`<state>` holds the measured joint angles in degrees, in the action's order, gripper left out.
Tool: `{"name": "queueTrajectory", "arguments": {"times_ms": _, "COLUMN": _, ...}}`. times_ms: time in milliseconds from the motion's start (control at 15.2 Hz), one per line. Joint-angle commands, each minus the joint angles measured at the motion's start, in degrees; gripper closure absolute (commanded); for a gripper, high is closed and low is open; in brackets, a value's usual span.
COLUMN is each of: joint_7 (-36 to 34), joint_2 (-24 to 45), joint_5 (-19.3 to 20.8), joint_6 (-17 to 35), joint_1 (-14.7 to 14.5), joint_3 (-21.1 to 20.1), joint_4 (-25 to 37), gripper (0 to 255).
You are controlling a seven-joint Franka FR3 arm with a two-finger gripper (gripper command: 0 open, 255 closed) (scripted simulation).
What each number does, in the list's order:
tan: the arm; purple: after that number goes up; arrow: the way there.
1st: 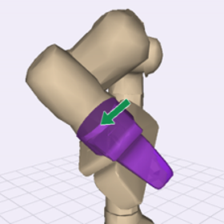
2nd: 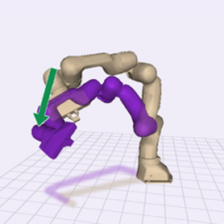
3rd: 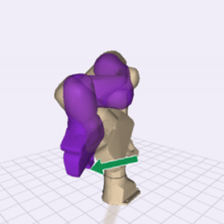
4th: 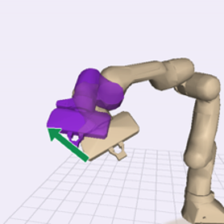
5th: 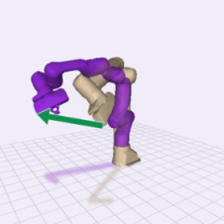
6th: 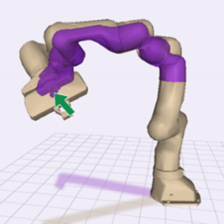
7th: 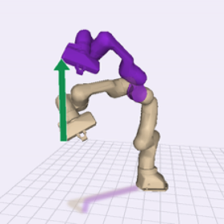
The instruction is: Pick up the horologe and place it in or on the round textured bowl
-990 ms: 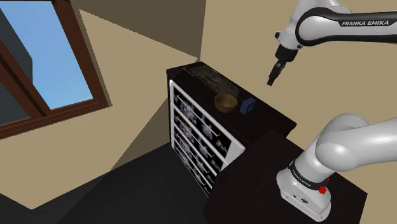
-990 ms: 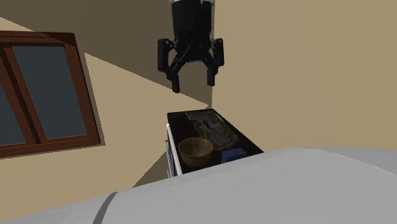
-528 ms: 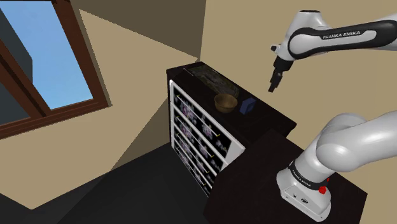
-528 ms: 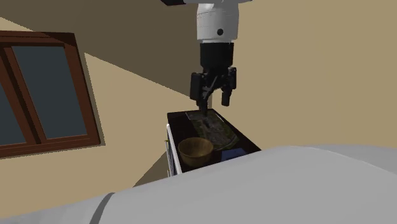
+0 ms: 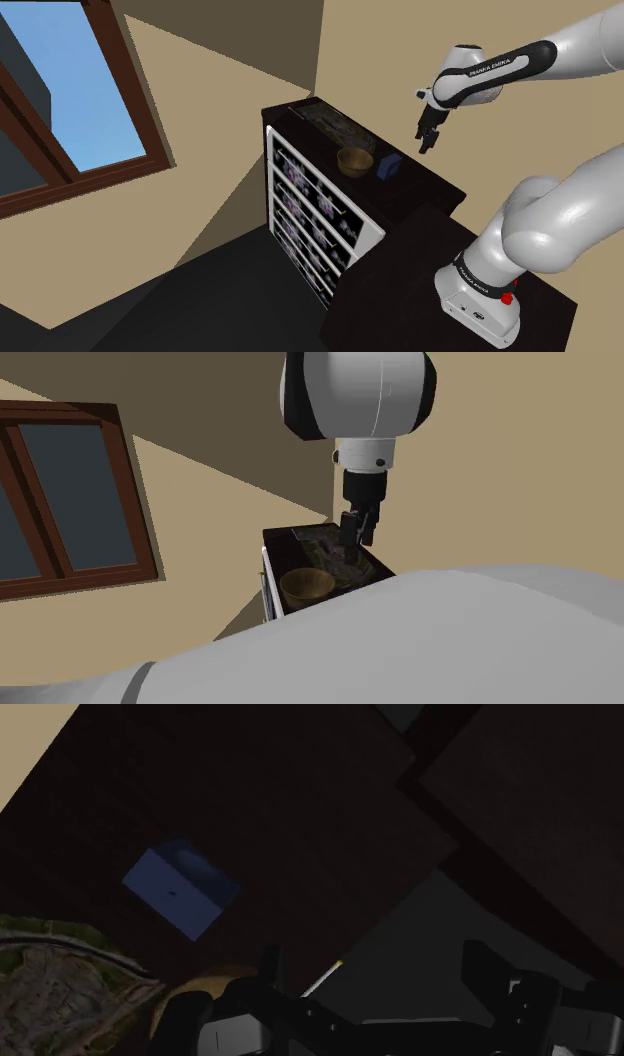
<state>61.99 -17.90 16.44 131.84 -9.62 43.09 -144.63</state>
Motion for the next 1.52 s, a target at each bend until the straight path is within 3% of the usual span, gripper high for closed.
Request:
{"name": "queueTrajectory", "arguments": {"times_ms": 0, "joint_7": 8.3, "joint_2": 6.4, "joint_5": -4.2, "joint_6": 3.3, "joint_1": -3.1, "joint_3": 4.3, "joint_4": 2.7, "gripper": 0}}
{"name": "queueTrajectory", "arguments": {"times_ms": 132, "joint_7": 17.5, "joint_2": 13.3, "joint_5": -10.8, "joint_6": 6.1, "joint_1": -6.1, "joint_3": 8.0, "joint_4": 5.0, "gripper": 0}}
{"name": "queueTrajectory", "arguments": {"times_ms": 264, "joint_7": 28.5, "joint_2": 21.3, "joint_5": -20.2, "joint_6": 8.1, "joint_1": -7.3, "joint_3": 9.6, "joint_4": 7.8, "gripper": 0}}
{"name": "queueTrajectory", "arguments": {"times_ms": 396, "joint_7": 38.9, "joint_2": 29.0, "joint_5": -29.4, "joint_6": 8.8, "joint_1": -5.0, "joint_3": 7.5, "joint_4": 11.2, "gripper": 0}}
{"name": "queueTrajectory", "arguments": {"times_ms": 594, "joint_7": 50.1, "joint_2": 37.9, "joint_5": -37.7, "joint_6": 9.0, "joint_1": 1.7, "joint_3": 1.0, "joint_4": 16.9, "gripper": 0}}
{"name": "queueTrajectory", "arguments": {"times_ms": 858, "joint_7": 60.3, "joint_2": 47.6, "joint_5": -43.3, "joint_6": 8.9, "joint_1": 9.1, "joint_3": -6.1, "joint_4": 25.2, "gripper": 0}}
{"name": "queueTrajectory", "arguments": {"times_ms": 1122, "joint_7": 67.5, "joint_2": 56.5, "joint_5": -45.4, "joint_6": 8.4, "joint_1": 14.8, "joint_3": -11.5, "joint_4": 34.4, "gripper": 0}}
{"name": "queueTrajectory", "arguments": {"times_ms": 1452, "joint_7": 69.3, "joint_2": 60.2, "joint_5": -46.9, "joint_6": 10.0, "joint_1": 16.7, "joint_3": -13.7, "joint_4": 36.6, "gripper": 0}}
